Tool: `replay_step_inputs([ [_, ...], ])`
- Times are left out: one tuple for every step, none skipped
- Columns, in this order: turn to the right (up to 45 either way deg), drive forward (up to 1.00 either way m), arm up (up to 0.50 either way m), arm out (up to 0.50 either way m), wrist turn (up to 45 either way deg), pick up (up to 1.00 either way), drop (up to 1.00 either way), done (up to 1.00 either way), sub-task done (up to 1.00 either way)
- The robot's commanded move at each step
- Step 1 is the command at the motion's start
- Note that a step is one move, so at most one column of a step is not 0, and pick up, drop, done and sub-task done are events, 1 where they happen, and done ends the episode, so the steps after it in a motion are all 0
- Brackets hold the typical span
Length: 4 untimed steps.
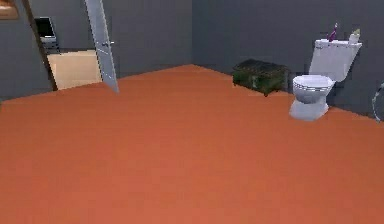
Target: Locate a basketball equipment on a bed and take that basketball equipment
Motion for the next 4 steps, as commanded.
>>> replay_step_inputs([
  [-39.0,0.0,0.0,0.0,0.0,0.0,0.0,0.0,0.0],
  [0.0,0.1,0.0,0.0,0.0,0.0,0.0,0.0,0.0],
  [6.0,0.0,0.0,0.0,0.0,0.0,0.0,0.0,0.0],
  [0.0,1.0,0.0,0.0,0.0,0.0,0.0,0.0,0.0],
])
